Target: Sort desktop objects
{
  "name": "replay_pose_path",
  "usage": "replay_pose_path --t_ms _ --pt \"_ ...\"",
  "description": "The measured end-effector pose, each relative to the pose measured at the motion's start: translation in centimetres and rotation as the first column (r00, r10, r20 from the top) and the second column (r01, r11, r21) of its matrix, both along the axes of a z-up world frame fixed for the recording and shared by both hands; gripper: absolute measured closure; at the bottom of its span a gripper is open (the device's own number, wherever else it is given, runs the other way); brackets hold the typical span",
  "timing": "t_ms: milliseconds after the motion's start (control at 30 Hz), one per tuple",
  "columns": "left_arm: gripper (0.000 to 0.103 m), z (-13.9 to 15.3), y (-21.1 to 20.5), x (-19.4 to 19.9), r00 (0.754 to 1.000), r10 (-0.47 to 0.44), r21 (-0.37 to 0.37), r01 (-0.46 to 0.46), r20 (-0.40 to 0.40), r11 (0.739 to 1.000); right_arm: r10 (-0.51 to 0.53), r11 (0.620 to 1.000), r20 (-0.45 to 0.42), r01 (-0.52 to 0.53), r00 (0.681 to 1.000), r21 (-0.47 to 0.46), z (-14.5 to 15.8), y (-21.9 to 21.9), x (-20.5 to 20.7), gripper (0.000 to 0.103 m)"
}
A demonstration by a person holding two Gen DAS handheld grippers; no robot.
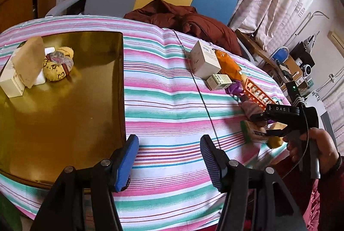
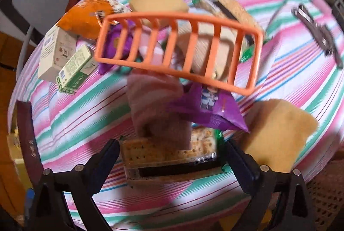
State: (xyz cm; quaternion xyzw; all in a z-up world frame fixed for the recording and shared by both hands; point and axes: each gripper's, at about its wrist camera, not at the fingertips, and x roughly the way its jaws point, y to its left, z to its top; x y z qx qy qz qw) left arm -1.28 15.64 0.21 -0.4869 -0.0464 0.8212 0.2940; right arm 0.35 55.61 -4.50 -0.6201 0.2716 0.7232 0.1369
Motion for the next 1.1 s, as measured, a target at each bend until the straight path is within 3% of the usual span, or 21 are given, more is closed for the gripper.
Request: replay_pose_path --t_ms 100,200,267,367,400,500,667,833,900,933,1033,1100 --pt "0.043 0.1 0.1 0.1 1.0 0.004 -0.001 -0.004 -0.003 1.0 0.102 0.988 -0.084 -0.111 0.991 -0.107 0.6 -2.7 -0.4 0.003" --pt "0.043 0.1 0.4 0.1 1.0 -0.003 -0.007 0.003 -0.001 1.0 0.263 0.91 -0.206 -0.314 0.942 -0.273 1.4 -7.2 -0.9 0.004" --pt "0.043 0.2 0.5 0.2 1.0 -0.008 -0.009 0.008 -0.008 1.0 0.323 0.9 -0.25 -0.378 0.913 -0.218 2.8 -8.7 -0.8 0.005" --pt "0.043 0.2 0.4 0.3 1.0 -0.003 -0.007 0.003 -0.008 1.0 0.312 0.944 -0.28 -0.331 0.908 -0.021 5.0 -6.8 -0.8 0.013" --pt "0.043 0.2 0.4 0.3 1.0 -0.003 -0.005 0.003 -0.006 1.0 0.304 0.952 -0.271 -0.295 0.913 0.075 5.7 -5.9 -0.8 0.017" --pt "0.043 0.1 0.7 0.3 1.0 -0.005 -0.003 0.005 0.004 1.0 0.262 0.944 -0.163 -0.217 0.951 0.249 5.5 -2.9 -1.1 0.027" --pt "0.043 0.0 2.0 0.3 0.999 -0.03 -0.001 0.03 0.017 1.0 0.228 0.956 -0.089 -0.206 0.969 0.207 3.6 -1.2 -1.7 0.032" --pt "0.043 0.0 4.2 0.4 0.997 -0.071 -0.024 0.071 0.017 0.997 0.263 0.941 -0.066 -0.241 0.963 0.238 2.3 -0.9 -2.7 0.033" --pt "0.043 -0.3 5.1 0.1 0.996 -0.08 -0.032 0.081 0.031 0.996 0.292 0.926 -0.058 -0.266 0.955 0.269 2.0 -1.1 -3.1 0.04" --pt "0.043 -0.5 5.8 -0.1 0.995 -0.087 -0.035 0.088 0.041 0.996 0.294 0.927 -0.046 -0.273 0.955 0.256 1.5 -0.9 -3.2 0.055" --pt "0.043 -1.1 7.8 -0.5 0.993 -0.106 -0.043 0.109 0.059 0.993 0.298 0.93 -0.061 -0.275 0.953 0.245 1.5 -0.4 -3.0 0.06" --pt "0.043 -1.7 9.5 -0.8 0.99 -0.121 -0.064 0.126 0.073 0.99 0.295 0.949 -0.134 -0.274 0.946 0.157 2.0 0.0 -2.7 0.063"
